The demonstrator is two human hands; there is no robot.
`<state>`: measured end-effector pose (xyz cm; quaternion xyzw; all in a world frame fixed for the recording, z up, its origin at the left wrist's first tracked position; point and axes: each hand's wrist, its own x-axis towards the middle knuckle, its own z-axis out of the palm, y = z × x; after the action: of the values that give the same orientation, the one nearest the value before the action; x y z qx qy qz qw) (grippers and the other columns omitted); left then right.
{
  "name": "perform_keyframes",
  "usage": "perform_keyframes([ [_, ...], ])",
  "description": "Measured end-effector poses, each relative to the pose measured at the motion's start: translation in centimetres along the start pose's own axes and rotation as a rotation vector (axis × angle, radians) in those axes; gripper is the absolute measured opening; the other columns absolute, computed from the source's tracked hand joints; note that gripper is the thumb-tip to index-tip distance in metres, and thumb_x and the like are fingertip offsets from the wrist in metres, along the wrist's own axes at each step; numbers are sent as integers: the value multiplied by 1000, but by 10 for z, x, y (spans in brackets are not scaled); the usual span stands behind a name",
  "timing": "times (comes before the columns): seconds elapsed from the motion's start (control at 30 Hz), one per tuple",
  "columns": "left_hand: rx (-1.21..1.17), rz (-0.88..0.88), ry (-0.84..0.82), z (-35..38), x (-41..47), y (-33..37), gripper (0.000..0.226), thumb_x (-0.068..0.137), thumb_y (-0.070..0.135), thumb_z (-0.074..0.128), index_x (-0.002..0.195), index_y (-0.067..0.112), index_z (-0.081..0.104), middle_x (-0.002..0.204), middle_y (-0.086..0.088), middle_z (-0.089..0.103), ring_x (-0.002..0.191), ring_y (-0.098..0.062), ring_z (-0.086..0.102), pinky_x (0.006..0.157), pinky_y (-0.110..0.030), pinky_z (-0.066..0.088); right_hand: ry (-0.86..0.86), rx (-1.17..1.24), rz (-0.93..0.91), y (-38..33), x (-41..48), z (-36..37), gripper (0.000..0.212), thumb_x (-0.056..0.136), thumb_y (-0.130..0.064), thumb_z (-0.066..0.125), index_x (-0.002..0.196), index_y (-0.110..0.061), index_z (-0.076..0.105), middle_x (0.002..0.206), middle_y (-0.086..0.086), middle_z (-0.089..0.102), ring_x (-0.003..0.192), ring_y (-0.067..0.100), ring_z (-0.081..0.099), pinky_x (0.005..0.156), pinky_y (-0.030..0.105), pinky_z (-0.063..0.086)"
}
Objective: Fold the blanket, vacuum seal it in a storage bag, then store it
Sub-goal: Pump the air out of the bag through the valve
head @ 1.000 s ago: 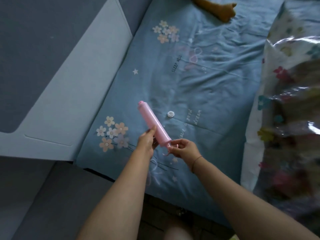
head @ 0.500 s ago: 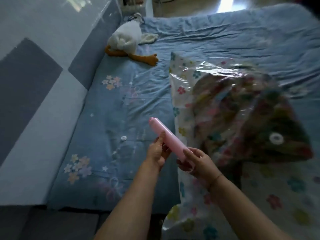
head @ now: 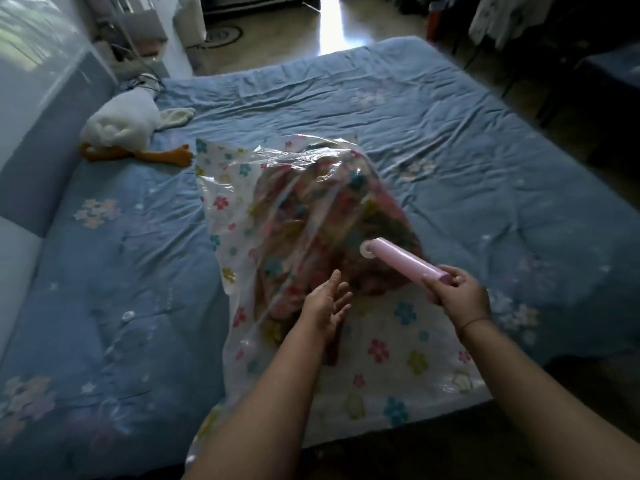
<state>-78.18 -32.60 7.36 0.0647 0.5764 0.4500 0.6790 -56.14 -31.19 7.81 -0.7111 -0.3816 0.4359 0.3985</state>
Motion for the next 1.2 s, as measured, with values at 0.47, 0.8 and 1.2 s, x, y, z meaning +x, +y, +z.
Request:
perform_keyframes([
  [0.47, 162, -61, 45, 19, 79, 30, 45, 95, 39, 59, 130, 11, 55, 121, -4, 62, 108, -20, 58, 93, -34, 43, 67, -409, -43, -17, 24, 35, 46, 76, -28, 77, 118, -13, 66, 108, 14, 69, 90, 30, 66, 82, 38, 54],
  [0.8, 178, -345, -82, 58, 133, 29, 58, 93, 45, 58, 132, 3, 53, 126, -12, 60, 112, -28, 60, 78, -35, 53, 80, -753, -74, -59, 27, 68, 47, 80, -32, 73, 123, -15, 63, 114, 14, 67, 101, 32, 61, 83, 34, 48],
  [1.2, -233, -575, -252, 84, 151, 13, 64, 97, 39, 54, 140, -6, 41, 127, -23, 57, 106, -33, 61, 55, -34, 60, 22, -739, -203, -76, 30, 69, 51, 71, -27, 82, 115, -13, 63, 104, 5, 60, 88, 17, 54, 73, 24, 39],
])
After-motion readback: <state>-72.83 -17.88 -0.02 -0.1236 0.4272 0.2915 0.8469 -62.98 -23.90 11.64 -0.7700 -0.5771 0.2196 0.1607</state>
